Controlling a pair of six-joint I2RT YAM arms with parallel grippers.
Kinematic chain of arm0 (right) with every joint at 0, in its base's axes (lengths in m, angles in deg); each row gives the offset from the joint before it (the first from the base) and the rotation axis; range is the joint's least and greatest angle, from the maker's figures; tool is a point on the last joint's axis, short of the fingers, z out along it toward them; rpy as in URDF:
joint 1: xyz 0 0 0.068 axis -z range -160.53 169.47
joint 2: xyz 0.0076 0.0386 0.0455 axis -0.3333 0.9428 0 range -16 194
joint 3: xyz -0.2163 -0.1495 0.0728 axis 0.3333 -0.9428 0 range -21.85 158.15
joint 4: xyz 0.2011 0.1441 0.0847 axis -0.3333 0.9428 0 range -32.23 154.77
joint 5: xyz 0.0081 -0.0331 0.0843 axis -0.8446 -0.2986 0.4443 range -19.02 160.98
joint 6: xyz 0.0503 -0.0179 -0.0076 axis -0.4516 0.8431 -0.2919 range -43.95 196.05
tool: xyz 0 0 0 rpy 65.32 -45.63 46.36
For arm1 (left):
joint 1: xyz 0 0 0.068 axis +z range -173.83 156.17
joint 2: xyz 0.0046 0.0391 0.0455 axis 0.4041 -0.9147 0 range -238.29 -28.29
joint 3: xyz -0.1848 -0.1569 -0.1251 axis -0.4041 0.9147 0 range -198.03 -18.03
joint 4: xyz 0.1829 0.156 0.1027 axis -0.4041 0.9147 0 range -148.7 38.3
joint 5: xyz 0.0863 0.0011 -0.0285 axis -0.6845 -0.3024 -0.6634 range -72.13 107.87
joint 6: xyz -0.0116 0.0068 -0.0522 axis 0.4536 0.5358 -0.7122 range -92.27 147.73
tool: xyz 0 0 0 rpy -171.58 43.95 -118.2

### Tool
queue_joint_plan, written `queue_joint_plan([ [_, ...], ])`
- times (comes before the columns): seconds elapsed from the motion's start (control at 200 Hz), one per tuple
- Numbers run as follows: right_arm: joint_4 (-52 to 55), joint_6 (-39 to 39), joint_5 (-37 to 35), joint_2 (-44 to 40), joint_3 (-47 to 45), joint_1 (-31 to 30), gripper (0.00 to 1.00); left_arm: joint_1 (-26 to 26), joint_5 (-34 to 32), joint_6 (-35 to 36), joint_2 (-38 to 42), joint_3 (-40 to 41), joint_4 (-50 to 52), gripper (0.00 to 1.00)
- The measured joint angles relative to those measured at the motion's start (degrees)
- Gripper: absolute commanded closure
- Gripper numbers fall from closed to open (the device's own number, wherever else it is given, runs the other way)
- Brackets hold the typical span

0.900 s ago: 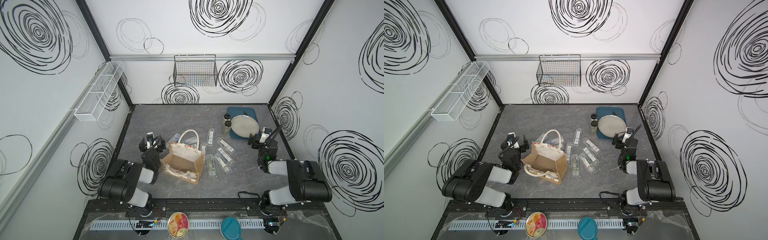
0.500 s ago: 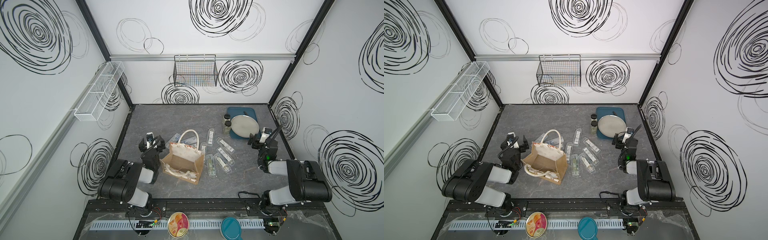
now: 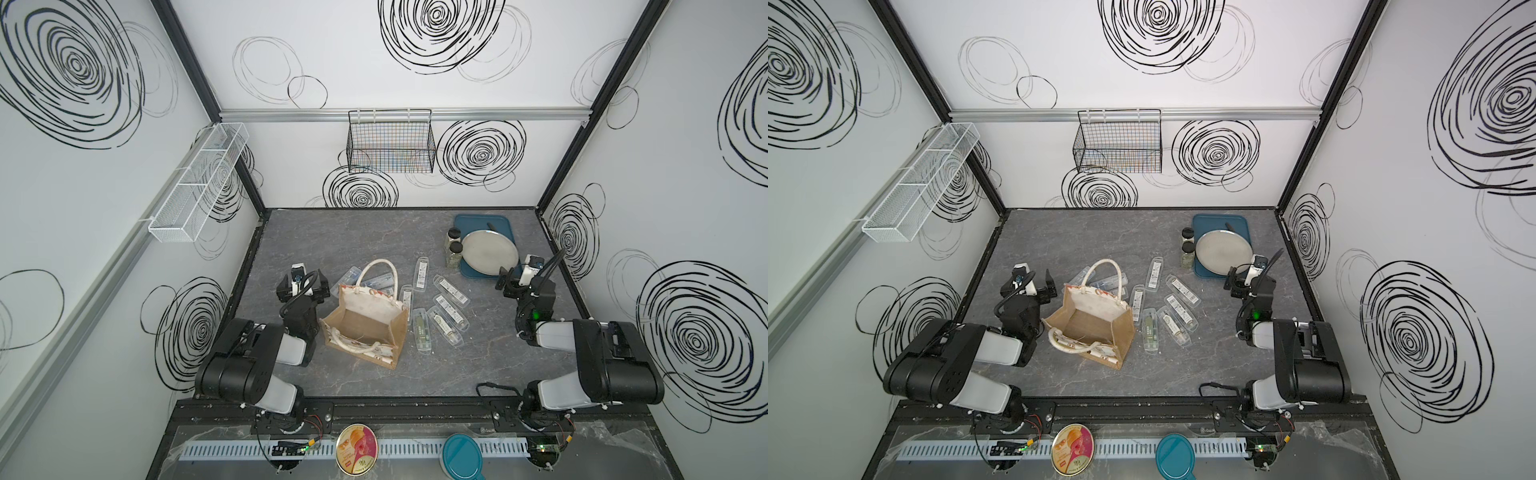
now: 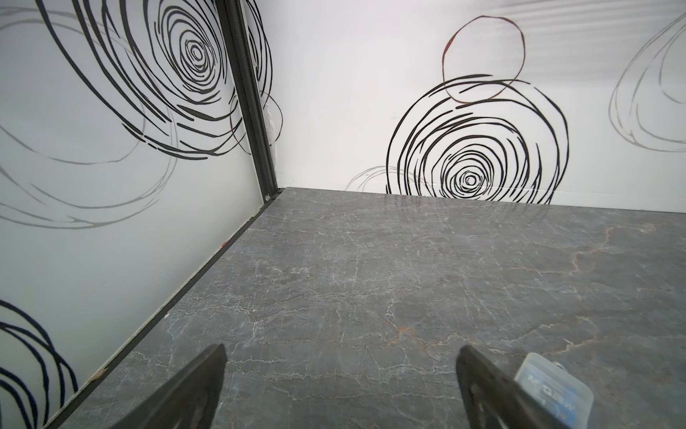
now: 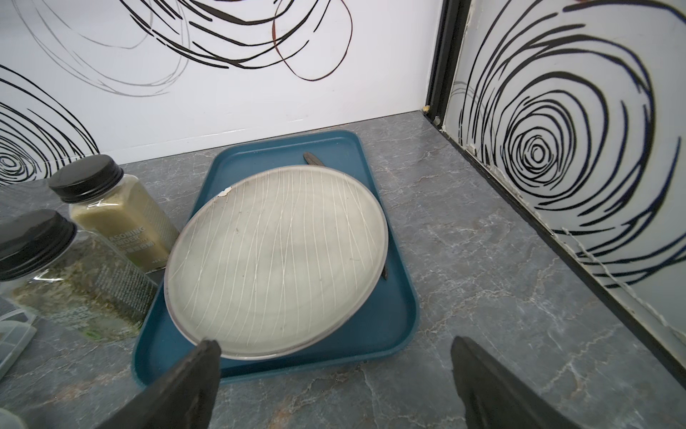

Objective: Put the compass set into the canvas bag
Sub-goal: Move the canvas bag to the center of the board.

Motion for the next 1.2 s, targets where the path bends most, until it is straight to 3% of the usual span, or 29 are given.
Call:
queue_joint_plan([
  [0.295,1.86,0.70,0.59,-0.98,0.02,-0.24,0.00,0.33,-0.22,-0.85,1.01,0.59,0.00,0.01],
  [0.515,16.06,1.73,1.55,-10.62,5.03,-2.62,0.00,1.68,-1.29,-2.99,14.73,1.01,8.33,0.01],
  [0.705,28.46,1.77,6.71,-15.13,12.57,-4.94,0.02,3.96,0.68,-8.50,29.33,-13.09,37.35,0.01],
  [0.876,43.04,3.69,13.31,-12.13,22.69,-14.25,0.06,1.88,4.00,-14.01,34.86,-28.70,64.39,0.01],
  [1.006,52.65,5.35,17.38,-5.40,34.10,-23.28,0.09,-2.86,6.16,-20.76,35.85,-38.01,84.13,0.01],
  [1.201,61.83,6.58,21.84,5.33,48.00,-33.51,0.15,-14.71,5.49,-33.27,35.69,-45.86,107.03,0.01],
])
